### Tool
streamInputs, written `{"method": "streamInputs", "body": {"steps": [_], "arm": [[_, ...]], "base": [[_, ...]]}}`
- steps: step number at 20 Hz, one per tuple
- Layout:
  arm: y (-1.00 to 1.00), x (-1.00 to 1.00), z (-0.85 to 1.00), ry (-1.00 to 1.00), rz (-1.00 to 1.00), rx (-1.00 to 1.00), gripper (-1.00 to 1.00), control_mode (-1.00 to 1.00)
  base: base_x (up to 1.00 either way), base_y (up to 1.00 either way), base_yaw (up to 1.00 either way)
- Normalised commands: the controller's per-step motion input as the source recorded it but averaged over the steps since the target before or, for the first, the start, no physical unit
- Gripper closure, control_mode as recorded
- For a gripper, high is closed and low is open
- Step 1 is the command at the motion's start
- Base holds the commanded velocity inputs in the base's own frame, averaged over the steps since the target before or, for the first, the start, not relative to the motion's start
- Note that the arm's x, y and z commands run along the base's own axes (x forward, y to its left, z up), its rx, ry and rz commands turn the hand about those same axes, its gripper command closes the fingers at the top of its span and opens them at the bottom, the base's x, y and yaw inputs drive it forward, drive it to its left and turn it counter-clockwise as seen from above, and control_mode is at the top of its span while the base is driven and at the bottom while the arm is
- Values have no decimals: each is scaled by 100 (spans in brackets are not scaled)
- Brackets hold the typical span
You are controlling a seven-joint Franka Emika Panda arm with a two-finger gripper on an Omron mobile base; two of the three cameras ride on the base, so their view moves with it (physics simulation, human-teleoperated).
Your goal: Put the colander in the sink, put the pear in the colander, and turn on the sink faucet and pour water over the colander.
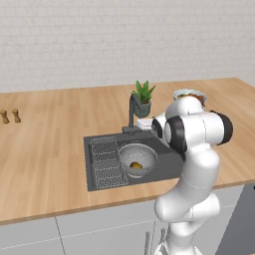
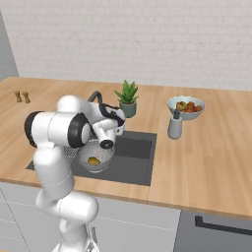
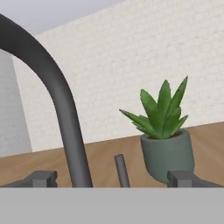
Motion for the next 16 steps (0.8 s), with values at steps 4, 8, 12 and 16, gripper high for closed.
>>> {"method": "streamInputs", "body": {"steps": [4, 8, 12, 16], "arm": [[-3, 14, -28, 0, 0, 0, -100, -100], [-3, 8, -25, 0, 0, 0, -100, -100], [0, 9, -6, 0, 0, 0, -100, -100], [0, 8, 0, 1, 0, 0, -100, -100]], "base": [[0, 0, 0], [0, 0, 0], [0, 0, 0], [0, 0, 0]]}}
